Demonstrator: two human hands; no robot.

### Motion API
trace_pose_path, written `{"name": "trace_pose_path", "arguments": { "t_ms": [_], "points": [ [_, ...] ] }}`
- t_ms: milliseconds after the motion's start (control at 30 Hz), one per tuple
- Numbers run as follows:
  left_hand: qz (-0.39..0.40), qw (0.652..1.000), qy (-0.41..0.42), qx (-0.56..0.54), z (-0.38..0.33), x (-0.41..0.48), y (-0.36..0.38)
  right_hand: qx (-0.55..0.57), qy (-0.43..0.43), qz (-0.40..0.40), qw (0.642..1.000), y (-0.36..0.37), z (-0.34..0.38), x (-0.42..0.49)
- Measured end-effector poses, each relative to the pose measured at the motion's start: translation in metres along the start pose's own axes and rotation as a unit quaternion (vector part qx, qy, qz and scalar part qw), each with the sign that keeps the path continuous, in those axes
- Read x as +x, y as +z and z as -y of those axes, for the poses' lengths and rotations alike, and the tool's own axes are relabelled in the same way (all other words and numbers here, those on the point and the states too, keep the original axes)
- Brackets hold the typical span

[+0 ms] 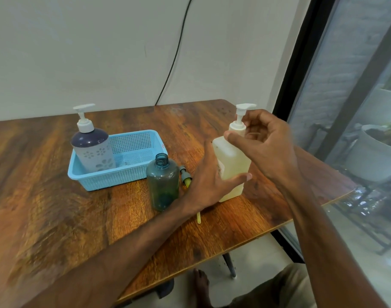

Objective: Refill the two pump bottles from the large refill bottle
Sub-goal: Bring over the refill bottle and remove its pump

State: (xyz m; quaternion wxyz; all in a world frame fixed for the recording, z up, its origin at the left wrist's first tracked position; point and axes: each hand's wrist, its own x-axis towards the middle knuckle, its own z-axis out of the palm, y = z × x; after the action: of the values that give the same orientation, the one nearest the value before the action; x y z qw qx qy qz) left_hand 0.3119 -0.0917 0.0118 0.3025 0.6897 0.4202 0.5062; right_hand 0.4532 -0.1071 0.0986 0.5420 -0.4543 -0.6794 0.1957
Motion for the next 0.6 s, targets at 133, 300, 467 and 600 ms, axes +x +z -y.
{"name": "trace_pose_path", "arguments": {
  "t_ms": [133,300,467,600],
  "points": [
    [-0.006,1.0,0.009,0.01,0.001,0.0,0.0,0.075,0.019,0.031,0.997,-0.005,0.002,0.001],
    [0.001,1.0,-0.002,0.012,0.0,-0.001,0.0,-0.015,0.024,0.031,0.999,-0.005,-0.001,0.001],
    [0.004,1.0,-0.003,0.016,-0.001,-0.002,0.0,-0.031,-0.007,0.013,0.999,-0.006,0.005,0.003],
    [0.007,1.0,-0.003,0.016,-0.001,-0.002,-0.002,-0.035,-0.031,-0.008,0.999,-0.018,0.021,0.015]
  ]
}}
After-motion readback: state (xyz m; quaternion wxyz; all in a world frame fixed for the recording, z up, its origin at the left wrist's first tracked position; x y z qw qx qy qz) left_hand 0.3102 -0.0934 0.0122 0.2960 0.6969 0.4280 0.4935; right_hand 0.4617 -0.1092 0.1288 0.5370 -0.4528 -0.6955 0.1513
